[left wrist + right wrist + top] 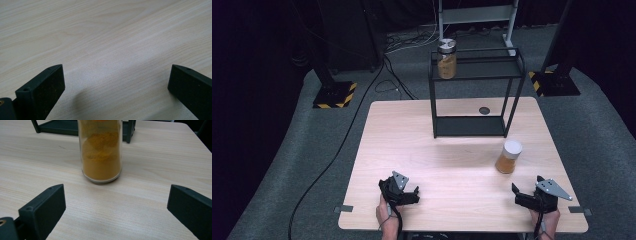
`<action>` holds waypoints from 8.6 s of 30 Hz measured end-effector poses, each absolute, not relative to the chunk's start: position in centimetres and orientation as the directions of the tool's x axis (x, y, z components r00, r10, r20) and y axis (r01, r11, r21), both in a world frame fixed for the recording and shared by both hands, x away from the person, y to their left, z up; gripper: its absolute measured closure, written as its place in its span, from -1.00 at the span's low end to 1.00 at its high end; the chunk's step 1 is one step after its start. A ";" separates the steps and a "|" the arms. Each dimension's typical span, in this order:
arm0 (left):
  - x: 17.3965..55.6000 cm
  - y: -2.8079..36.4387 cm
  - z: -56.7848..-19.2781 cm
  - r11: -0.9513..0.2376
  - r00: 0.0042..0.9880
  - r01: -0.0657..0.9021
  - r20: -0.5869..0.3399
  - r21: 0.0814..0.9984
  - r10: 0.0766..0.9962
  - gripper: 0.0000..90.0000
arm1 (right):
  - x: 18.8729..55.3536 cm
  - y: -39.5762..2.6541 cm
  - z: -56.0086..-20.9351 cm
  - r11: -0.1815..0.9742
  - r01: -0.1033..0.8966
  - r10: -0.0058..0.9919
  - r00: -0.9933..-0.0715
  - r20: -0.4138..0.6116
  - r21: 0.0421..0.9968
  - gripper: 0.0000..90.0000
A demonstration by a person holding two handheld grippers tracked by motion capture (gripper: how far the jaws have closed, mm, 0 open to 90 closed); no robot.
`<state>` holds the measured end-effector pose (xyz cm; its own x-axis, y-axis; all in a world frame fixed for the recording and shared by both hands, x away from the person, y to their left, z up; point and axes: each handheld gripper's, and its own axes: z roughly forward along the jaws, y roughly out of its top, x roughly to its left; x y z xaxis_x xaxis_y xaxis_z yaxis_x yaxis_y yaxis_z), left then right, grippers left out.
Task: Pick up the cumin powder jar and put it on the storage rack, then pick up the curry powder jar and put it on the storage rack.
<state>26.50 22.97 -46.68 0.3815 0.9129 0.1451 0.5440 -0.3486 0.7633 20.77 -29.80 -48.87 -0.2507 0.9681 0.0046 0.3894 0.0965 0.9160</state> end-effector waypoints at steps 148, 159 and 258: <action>27.1 23.6 -46.6 -0.352 0.417 0.545 0.118 0.761 0.901 -0.98 | 30.3 -27.3 -34.5 0.078 0.064 0.929 -0.366 -0.050 0.995 -0.26; 27.1 23.6 -46.6 -0.352 0.418 0.544 0.118 0.761 0.901 -0.98 | 30.4 -27.2 -33.0 0.083 0.047 0.933 -0.356 -0.061 0.995 -0.26; 26.9 23.6 -46.6 -0.382 0.447 0.522 0.137 0.762 0.884 -0.98 | 38.7 -25.2 -19.4 0.087 0.022 0.939 -0.336 -0.075 0.996 -0.26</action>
